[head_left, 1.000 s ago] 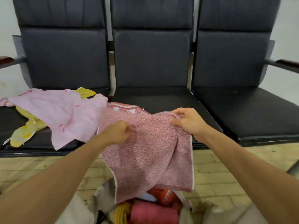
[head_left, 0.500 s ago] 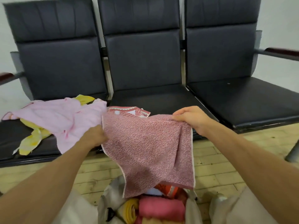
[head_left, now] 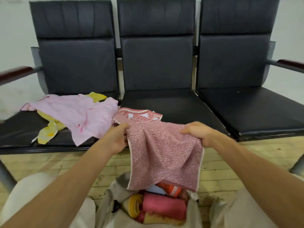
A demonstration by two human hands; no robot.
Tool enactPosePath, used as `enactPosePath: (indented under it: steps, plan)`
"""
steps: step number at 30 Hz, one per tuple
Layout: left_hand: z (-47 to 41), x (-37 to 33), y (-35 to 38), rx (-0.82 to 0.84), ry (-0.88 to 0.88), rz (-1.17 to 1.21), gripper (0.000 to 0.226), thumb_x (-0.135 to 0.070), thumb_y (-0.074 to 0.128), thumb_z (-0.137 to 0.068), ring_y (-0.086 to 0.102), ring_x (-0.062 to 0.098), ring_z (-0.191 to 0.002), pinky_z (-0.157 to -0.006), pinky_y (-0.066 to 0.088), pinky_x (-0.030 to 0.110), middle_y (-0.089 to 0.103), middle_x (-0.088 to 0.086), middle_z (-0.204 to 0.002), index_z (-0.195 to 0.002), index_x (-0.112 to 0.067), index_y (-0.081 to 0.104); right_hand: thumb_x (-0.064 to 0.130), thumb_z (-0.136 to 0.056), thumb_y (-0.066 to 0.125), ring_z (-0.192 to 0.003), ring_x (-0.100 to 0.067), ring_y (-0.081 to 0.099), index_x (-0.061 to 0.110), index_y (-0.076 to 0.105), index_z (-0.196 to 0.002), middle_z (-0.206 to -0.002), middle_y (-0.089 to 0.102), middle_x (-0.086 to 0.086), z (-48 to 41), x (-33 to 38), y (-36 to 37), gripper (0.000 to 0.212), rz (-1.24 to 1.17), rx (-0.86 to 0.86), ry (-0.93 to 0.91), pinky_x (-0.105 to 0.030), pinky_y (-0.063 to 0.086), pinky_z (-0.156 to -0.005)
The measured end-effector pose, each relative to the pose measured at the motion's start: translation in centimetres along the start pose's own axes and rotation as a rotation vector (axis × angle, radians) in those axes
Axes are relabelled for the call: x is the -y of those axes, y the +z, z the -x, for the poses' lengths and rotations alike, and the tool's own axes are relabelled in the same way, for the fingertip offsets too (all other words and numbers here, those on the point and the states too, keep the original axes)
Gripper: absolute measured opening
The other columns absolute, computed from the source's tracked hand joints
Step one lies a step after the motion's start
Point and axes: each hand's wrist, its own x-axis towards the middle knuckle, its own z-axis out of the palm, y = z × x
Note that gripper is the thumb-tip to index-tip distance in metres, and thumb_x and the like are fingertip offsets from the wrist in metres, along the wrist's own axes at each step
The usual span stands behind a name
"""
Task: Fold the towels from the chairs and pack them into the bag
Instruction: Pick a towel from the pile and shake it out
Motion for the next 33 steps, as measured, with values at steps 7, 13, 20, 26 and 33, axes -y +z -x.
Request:
enactPosePath:
  steps: [7,13,20,26,33]
  plan:
    - [2.0,-2.4,0.9,0.137,0.181,-0.006,0.028,-0.019,0.05,-0.096,0.061,0.02,-0.091,-0.076,0.048,0.032,0.066,0.01,-0.1,-0.119,-0.006,0.062,0.022,-0.096,0.057,-0.086,-0.022,0.065,0.007,0.068,-0.088,-0.093,0.068,-0.011,2.6,4.0,-0.4,0.021,-0.261,-0.141,-0.31,-0.037,0.05,-0.083]
    - [3.6,-3.9,0.4,0.062,0.382,-0.005,0.03,-0.023,0.052,-0.096,0.064,0.023,-0.106,-0.09,0.051,0.036,0.067,0.011,-0.112,-0.118,-0.006,0.062,0.04,-0.098,0.048,-0.074,-0.021,0.051,0.014,0.045,-0.073,-0.073,0.048,-0.007,1.8,4.5,0.3,0.036,-0.266,-0.402,-0.448,-0.037,0.041,-0.073]
    - [6.1,-5.7,-3.1,0.111,0.518,0.173,0.02,-0.022,0.056,-0.094,0.062,0.015,-0.09,-0.087,0.044,0.035,0.062,0.008,-0.101,-0.108,-0.009,0.062,0.015,-0.094,0.059,-0.078,-0.01,0.051,0.005,0.06,-0.082,-0.083,0.054,-0.001,2.3,3.5,-3.0,0.016,-0.358,-0.527,-0.531,-0.027,0.042,-0.072]
    - [5.3,-5.9,-4.3,-0.319,0.727,-0.146,0.013,-0.025,0.063,-0.091,0.062,0.018,-0.092,-0.085,0.049,0.039,0.069,0.003,-0.096,-0.08,-0.025,0.069,0.018,-0.093,0.064,-0.096,-0.017,0.06,0.017,0.07,-0.098,-0.103,0.066,-0.003,3.3,2.3,-4.4,0.008,-0.44,-0.436,-0.512,-0.031,0.048,-0.079]
    - [3.7,-5.0,-3.0,-0.43,0.629,-0.156,0.041,-0.029,0.064,-0.091,0.054,0.017,-0.11,-0.086,0.044,0.03,0.057,0.002,-0.121,-0.127,-0.01,0.054,0.016,-0.09,0.067,-0.098,-0.016,0.063,0.014,0.073,-0.101,-0.1,0.07,-0.002,4.3,2.0,-5.1,0.013,-0.411,-0.437,-0.511,-0.03,0.051,-0.083]
